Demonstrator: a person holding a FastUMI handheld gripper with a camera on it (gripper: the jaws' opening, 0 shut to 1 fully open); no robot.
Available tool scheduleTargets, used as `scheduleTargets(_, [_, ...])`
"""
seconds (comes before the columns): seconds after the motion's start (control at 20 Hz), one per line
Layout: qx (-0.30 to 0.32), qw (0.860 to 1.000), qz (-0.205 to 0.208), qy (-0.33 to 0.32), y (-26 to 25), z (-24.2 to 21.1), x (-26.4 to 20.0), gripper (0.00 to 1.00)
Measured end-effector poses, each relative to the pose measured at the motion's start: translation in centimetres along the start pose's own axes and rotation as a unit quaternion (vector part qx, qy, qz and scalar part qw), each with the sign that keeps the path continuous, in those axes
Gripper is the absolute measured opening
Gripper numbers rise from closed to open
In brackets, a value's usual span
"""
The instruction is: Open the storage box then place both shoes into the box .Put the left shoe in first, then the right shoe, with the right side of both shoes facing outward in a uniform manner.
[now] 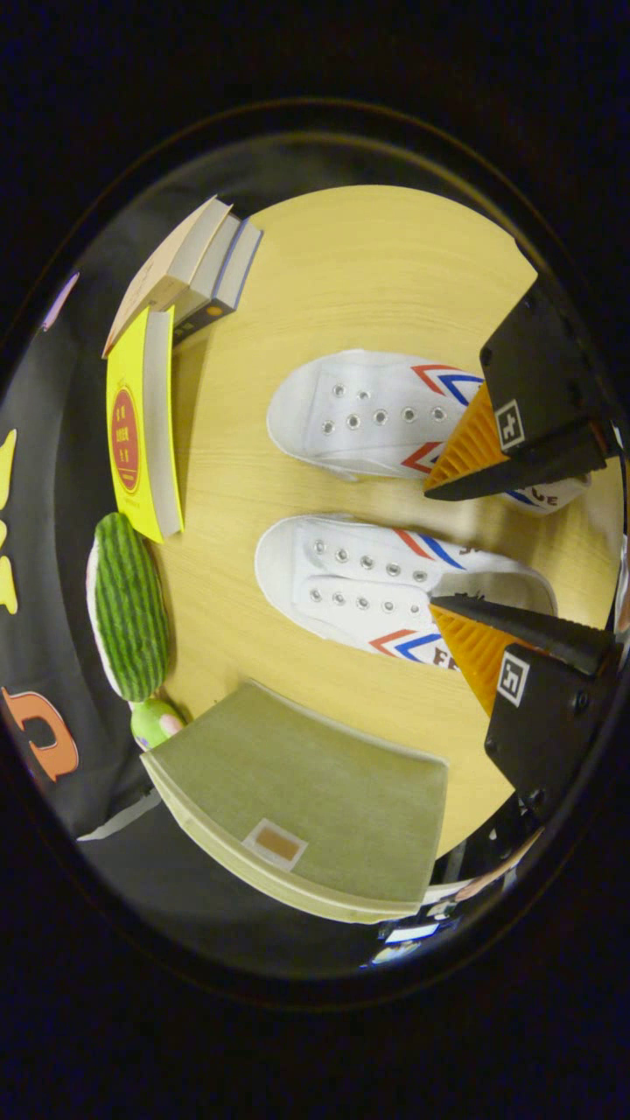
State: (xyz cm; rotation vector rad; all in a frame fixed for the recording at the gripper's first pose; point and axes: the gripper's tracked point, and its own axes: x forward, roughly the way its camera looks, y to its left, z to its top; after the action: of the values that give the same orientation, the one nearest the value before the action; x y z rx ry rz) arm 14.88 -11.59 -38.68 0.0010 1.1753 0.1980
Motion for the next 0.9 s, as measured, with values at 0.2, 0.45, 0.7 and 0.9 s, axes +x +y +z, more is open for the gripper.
scheduleTargets(0.2, [-0.002,0.999,0.032,0.029,1.3,-0.5,2.1,0.52])
scheduleTargets(0.45, [0.072,0.995,0.063,0.008,1.2,0.3,1.2,0.14])
scheduleTargets(0.7, [0.084,0.994,0.059,-0.026,2.1,1.3,-1.8,0.06])
scheduleTargets(0.9, [0.113,0.987,0.089,-0.067,4.0,3.6,-5.9,0.06])
